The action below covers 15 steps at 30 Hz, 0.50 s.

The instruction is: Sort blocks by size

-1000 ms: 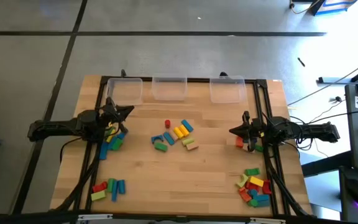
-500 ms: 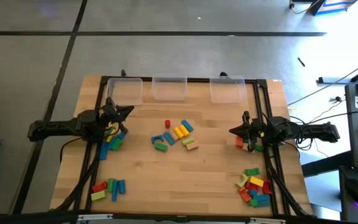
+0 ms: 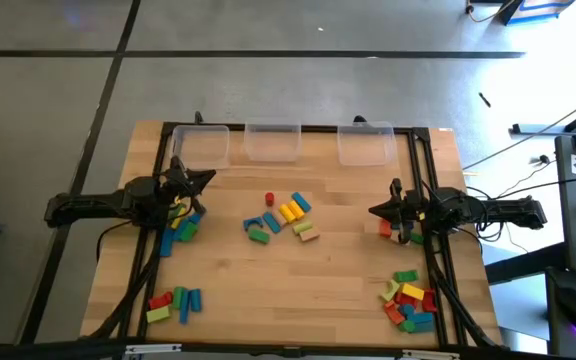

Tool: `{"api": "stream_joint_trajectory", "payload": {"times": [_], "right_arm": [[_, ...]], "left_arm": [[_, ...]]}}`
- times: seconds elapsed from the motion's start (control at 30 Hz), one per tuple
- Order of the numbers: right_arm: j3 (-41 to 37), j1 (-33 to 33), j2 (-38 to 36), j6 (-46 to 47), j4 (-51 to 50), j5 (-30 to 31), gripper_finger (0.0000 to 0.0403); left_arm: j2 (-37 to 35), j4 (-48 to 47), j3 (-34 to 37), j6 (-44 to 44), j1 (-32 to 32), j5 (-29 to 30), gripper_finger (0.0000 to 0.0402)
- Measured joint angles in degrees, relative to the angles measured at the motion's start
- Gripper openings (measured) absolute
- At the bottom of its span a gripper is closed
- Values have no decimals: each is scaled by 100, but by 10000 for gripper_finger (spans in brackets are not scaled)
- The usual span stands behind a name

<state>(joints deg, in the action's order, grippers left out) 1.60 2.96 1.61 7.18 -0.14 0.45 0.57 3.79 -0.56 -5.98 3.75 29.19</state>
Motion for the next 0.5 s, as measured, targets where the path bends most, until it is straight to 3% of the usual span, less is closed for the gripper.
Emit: {"api": "stream_joint_trajectory", "payload": {"times": [0.5], "right_arm": [[-2,0,2,-160,14,80,10]], "left_arm": [[-1,0,0,0,1,-2,15]]}}
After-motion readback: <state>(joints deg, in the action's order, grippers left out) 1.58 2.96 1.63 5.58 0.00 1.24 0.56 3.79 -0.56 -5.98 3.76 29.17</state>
